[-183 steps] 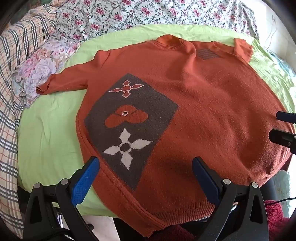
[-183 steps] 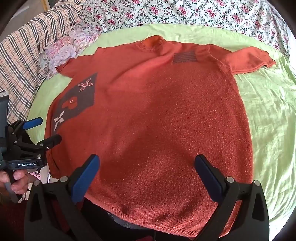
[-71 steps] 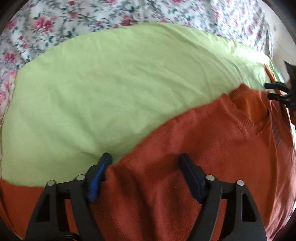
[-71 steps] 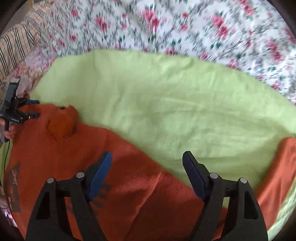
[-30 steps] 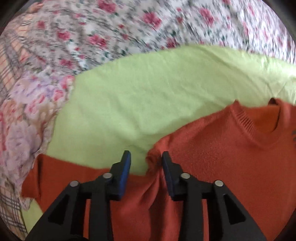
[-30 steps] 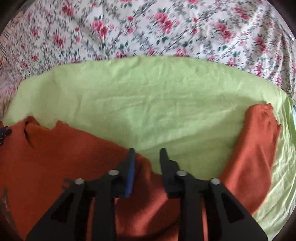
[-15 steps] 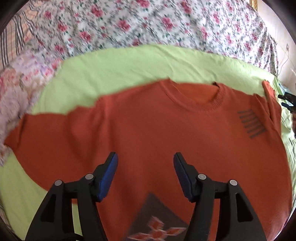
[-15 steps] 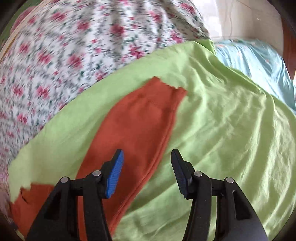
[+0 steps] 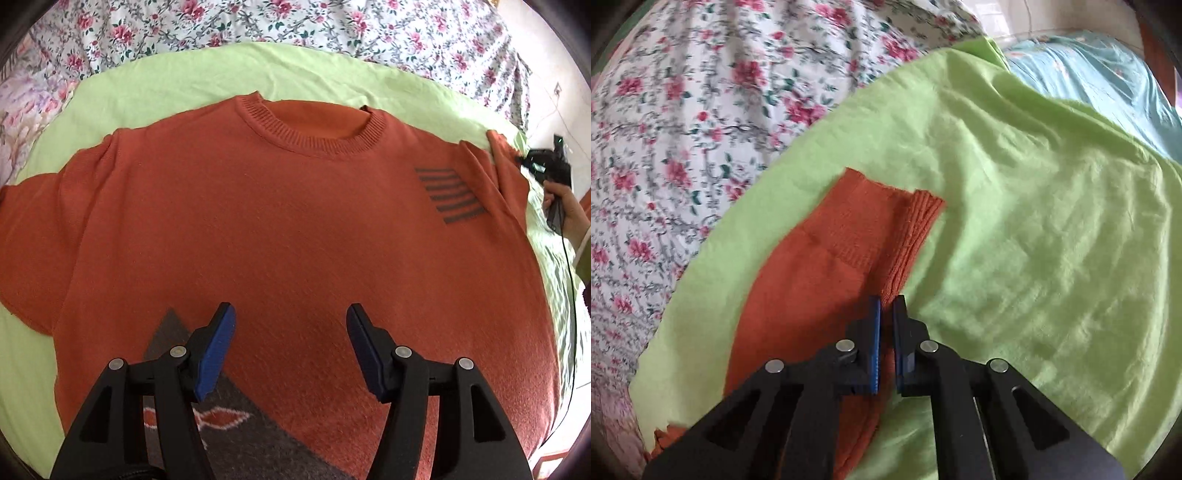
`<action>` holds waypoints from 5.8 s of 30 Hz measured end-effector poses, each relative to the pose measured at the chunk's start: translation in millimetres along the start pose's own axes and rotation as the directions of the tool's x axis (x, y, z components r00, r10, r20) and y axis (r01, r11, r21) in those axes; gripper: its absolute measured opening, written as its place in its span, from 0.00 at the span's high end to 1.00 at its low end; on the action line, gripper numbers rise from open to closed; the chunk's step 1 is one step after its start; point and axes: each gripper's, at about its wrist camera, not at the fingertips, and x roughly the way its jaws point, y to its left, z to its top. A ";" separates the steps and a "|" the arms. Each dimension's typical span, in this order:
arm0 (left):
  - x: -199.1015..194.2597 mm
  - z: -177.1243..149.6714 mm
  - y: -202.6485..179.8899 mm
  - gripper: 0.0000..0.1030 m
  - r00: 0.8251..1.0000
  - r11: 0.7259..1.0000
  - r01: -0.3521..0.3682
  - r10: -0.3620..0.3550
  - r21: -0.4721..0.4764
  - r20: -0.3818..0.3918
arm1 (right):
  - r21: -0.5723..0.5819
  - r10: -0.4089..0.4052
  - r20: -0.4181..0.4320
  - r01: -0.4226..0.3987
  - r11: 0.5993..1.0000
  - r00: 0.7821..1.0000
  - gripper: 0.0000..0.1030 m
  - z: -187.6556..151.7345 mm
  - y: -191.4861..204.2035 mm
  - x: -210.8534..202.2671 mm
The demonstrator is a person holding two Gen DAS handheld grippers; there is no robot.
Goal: Fold small clothes
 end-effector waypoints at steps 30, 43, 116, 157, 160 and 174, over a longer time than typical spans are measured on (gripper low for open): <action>-46.9 -50.4 76.1 0.37 0.995 0.973 0.085 -0.073 -0.214 0.064 | -0.193 0.495 -0.642 -0.748 0.634 0.585 0.94 -355.1 336.8 -75.4; -12.1 -8.3 22.8 0.26 0.991 0.990 0.124 -0.120 -0.069 0.053 | -0.113 0.542 -0.574 -0.714 0.691 0.614 0.76 -338.7 278.6 -89.5; 10.7 4.7 88.3 0.93 0.991 0.978 0.009 0.019 -0.209 0.134 | -0.478 0.175 -0.134 -0.218 0.851 0.975 0.80 -242.5 183.3 -102.2; -51.0 15.4 399.2 0.95 0.926 0.726 -0.142 0.338 -0.673 0.169 | -0.402 0.299 -0.460 -0.496 0.769 0.836 0.63 -360.4 214.3 -146.0; -67.8 20.5 364.2 0.96 0.908 0.778 -0.146 0.350 -0.611 0.229 | -0.398 0.306 -0.455 -0.499 0.770 0.836 0.63 -358.5 211.6 -149.1; -94.8 50.4 82.8 0.96 0.903 0.983 0.027 0.054 -0.181 0.425 | -0.349 0.358 -0.411 -0.508 0.788 0.838 0.63 -343.0 189.0 -164.5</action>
